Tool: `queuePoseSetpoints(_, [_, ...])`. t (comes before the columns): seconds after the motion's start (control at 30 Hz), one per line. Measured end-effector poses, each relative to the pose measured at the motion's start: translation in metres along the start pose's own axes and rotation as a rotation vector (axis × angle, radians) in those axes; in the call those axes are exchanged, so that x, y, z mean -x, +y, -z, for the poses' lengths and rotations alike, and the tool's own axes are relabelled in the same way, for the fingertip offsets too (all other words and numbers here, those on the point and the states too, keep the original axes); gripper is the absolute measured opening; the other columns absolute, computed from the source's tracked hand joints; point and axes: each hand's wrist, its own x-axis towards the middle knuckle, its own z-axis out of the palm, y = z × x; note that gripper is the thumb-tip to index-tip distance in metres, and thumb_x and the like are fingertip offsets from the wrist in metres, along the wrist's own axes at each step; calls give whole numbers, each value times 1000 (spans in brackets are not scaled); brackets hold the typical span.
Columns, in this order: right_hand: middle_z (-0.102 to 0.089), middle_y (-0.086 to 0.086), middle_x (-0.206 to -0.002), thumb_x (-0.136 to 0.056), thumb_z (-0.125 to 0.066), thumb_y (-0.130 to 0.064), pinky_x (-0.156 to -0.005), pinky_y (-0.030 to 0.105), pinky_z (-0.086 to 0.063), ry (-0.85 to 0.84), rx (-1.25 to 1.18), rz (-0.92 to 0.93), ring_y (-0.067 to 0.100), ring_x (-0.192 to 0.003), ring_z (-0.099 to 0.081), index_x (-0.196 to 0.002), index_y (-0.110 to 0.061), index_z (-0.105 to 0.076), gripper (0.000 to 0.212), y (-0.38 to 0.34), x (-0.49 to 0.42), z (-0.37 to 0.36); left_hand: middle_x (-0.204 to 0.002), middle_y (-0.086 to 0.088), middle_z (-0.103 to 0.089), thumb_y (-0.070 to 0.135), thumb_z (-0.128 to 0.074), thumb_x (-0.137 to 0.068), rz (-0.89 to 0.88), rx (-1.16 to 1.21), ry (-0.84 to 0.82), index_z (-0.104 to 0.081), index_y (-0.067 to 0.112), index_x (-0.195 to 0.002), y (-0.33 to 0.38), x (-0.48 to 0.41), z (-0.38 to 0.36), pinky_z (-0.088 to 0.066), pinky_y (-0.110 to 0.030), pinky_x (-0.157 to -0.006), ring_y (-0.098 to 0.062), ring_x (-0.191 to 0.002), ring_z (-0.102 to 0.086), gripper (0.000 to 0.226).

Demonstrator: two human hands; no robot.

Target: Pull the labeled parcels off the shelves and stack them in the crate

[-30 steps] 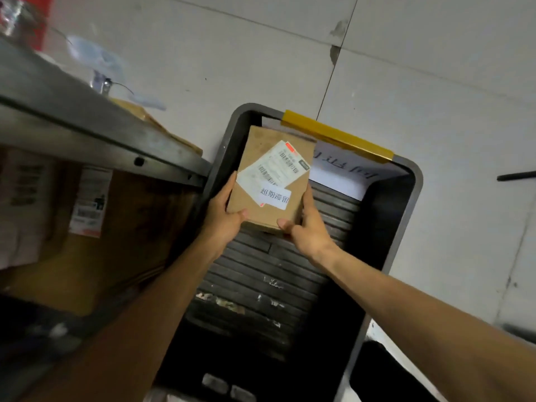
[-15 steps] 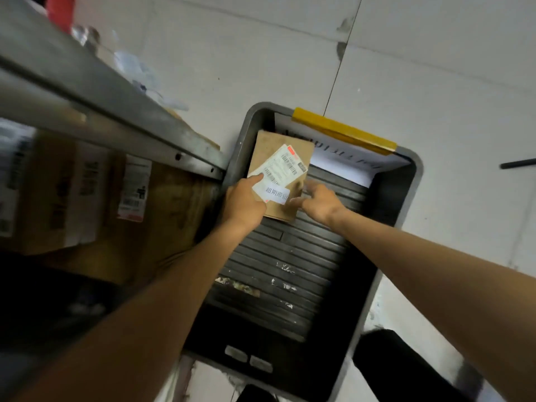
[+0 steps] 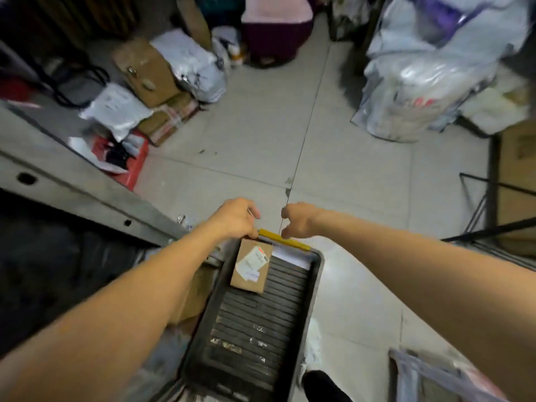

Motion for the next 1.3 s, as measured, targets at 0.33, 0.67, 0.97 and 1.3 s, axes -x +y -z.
queuePoseSetpoints(0.33, [-56,15,-127,-86,-68,-34,-92,40,-50,365,92,-38,33,-112,-56,-134,-8,-49,58,-43,270,144,-110,-6,-68,20,-77,-78,-319,-390,186,-65,13,-113,171,194,128,-51,-34,-87,-23,-102,-62,38])
queuePoseSetpoints(0.67, [-58,6,-79,-81,-71,-37,-69,33,-49,547,83,-116,30,-81,-57,-75,-15,-57,27,-77,448,139,-113,-5,-68,25,-76,-77,-443,-436,214,-68,14,-109,223,347,134,-53,-35,-89,-20,-100,-63,34])
queuePoseSetpoints(0.97, [-64,9,-97,-84,-70,-42,-66,32,-46,536,290,89,27,-85,-59,-106,-8,-63,42,-140,519,124,-116,-5,-67,26,-74,-79,-286,-299,420,-67,15,-113,182,466,119,-52,-34,-90,-20,-102,-62,36])
queuePoseSetpoints(1.3, [-63,9,-88,-84,-67,-39,-70,34,-48,398,651,585,26,-82,-59,-94,-8,-66,33,-301,582,3,-102,-5,-69,33,-77,-73,197,-97,636,-69,19,-98,35,674,23,-54,-33,-79,-24,-92,-64,30])
